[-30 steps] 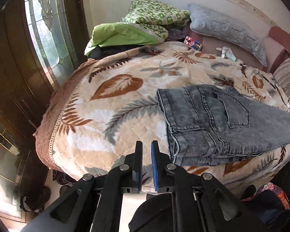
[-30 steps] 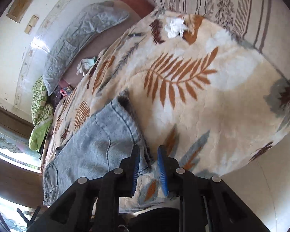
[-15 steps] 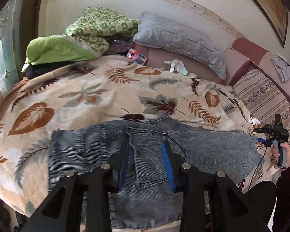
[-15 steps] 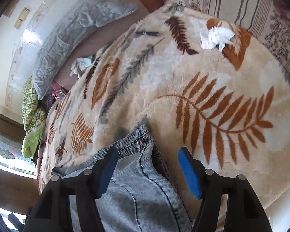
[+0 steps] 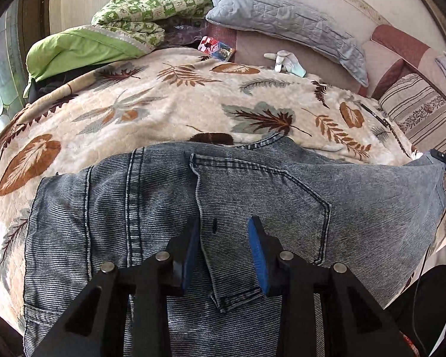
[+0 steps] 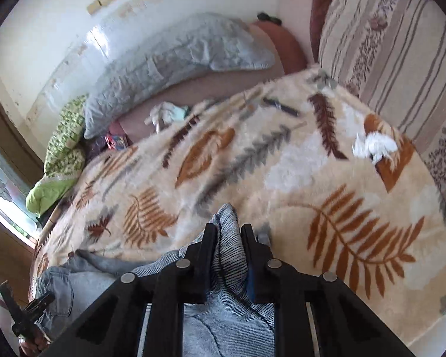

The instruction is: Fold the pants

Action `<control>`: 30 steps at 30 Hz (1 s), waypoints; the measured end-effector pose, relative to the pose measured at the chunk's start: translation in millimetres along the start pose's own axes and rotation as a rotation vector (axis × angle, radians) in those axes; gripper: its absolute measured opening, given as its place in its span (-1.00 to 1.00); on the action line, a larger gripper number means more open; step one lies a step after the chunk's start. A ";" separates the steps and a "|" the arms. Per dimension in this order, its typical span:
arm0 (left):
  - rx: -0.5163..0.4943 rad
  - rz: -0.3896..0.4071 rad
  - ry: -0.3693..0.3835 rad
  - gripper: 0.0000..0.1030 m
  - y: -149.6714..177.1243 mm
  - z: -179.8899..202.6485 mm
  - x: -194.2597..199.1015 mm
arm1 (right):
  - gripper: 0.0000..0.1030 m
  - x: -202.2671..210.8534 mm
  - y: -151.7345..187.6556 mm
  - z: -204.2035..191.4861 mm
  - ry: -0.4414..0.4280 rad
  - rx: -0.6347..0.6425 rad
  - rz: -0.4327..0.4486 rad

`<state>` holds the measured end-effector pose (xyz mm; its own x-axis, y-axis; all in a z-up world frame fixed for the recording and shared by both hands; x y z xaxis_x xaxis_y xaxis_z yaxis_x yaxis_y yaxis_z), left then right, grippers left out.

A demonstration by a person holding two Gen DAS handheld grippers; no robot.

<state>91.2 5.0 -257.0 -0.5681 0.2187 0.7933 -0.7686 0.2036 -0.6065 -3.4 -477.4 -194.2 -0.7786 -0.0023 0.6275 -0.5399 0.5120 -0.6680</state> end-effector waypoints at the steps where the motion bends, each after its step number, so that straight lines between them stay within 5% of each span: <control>1: -0.010 -0.005 -0.007 -0.30 1.0 1.6 -1.8 | -0.65 -9.2 -2.5 1.9 0.007 0.000 0.006; 7: -0.015 -0.007 -0.003 -0.30 2.8 1.0 -1.1 | -0.58 -68.8 33.3 72.1 0.136 -0.256 -0.238; 10: 0.003 -0.015 -0.002 -0.29 2.1 0.8 -2.0 | -0.58 -38.1 19.1 85.1 0.173 -0.290 -0.102; 13: -0.001 -0.011 -0.007 -0.22 1.2 5.1 -1.7 | -0.58 -16.7 10.4 65.4 0.097 -0.231 0.002; 17: -0.007 -0.009 -0.023 -0.15 1.4 9.3 -3.0 | -0.58 -36.5 26.0 -1.0 -0.072 -0.088 -0.117; 21: -0.018 -0.012 -0.040 -0.15 5.3 9.7 -3.6 | -0.58 -75.4 48.9 -50.9 -0.039 0.044 -0.236; 24: -0.038 -0.026 -0.049 -0.15 13.0 7.5 -4.2 | -0.56 -109.4 67.8 -48.7 0.056 0.074 -0.322; 30: -0.108 -0.004 -0.059 -0.14 28.3 8.4 6.5 | -0.53 -105.5 53.5 -57.6 0.066 0.001 -0.243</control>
<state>63.3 4.1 -268.6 -0.5843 0.1617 0.7953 -0.7362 0.3067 -0.6033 68.3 -400.3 -273.0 -0.6030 -0.0693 0.7947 -0.7094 0.5021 -0.4945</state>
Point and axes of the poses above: each gripper's, at about its wrist camera, not at the fingertips, and x roughly against the way its jaws point, z to its right, y to its underside, the point moved 6 cm from there along -x, roughly the way its jaws point, and after that the axes turned 6 degrees about -y, right-handed, at the moved point
